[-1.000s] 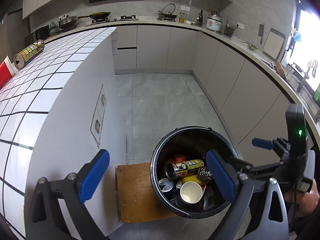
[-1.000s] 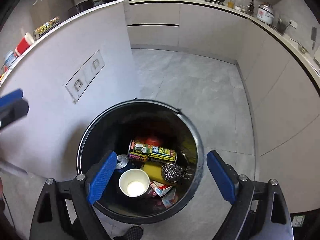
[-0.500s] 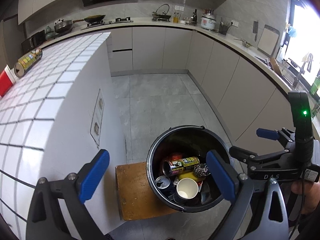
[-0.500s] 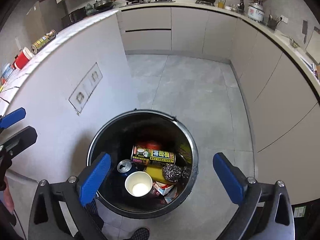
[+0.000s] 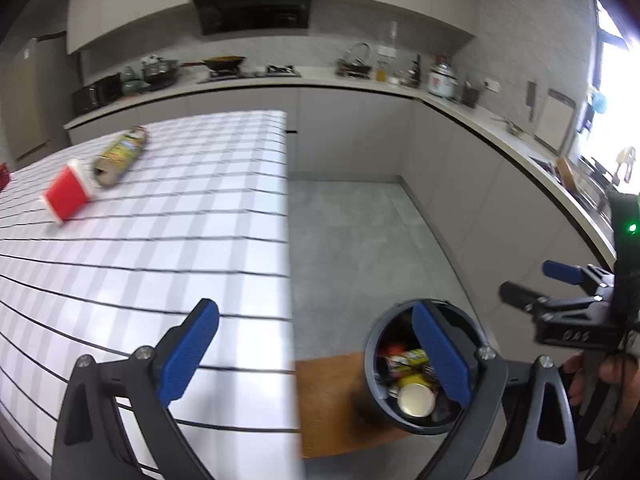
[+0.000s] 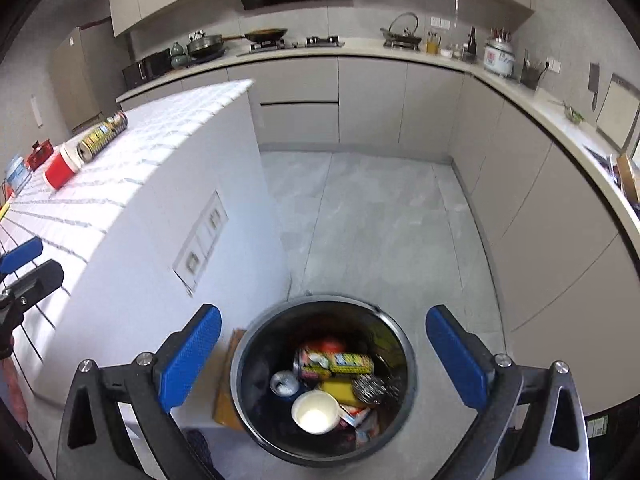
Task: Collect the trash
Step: 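Move both open tools back from the bin to the island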
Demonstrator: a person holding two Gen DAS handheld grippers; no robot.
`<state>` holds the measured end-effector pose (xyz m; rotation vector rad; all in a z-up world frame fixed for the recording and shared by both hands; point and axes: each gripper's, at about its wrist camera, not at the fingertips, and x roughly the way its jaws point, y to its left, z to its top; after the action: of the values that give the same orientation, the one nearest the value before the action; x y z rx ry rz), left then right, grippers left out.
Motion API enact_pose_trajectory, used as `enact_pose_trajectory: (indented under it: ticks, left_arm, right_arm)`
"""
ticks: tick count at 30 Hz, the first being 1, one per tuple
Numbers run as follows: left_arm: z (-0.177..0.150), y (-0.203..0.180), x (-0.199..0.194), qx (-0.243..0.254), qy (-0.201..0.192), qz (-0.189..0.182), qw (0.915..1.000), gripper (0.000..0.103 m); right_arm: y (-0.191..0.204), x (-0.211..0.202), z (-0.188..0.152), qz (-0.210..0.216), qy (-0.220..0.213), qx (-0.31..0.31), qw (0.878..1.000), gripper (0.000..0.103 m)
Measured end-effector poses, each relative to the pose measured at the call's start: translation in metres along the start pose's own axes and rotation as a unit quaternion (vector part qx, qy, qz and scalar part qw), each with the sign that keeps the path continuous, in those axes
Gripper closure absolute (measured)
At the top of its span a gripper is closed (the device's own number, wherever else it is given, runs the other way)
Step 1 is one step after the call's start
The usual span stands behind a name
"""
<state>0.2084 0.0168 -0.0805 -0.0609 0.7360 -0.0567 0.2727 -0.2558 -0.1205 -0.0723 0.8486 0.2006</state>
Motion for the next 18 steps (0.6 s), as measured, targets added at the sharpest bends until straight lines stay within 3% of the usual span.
enact_pose_trajectory:
  ticks: [10, 18]
  left_arm:
    - [0.020, 0.133, -0.017, -0.042, -0.023, 0.060, 0.9970, 0.005]
    - [0.036, 0.223, -0.009, -0.054, -0.027, 0.080, 0.9950, 0.005]
  right_arm:
    - [0.120, 0.010, 0.062, 0.033, -0.021, -0.023, 0.999, 0.000]
    - [0.229, 0.034, 0.106, 0.048, -0.023, -0.057, 0.997, 0.000]
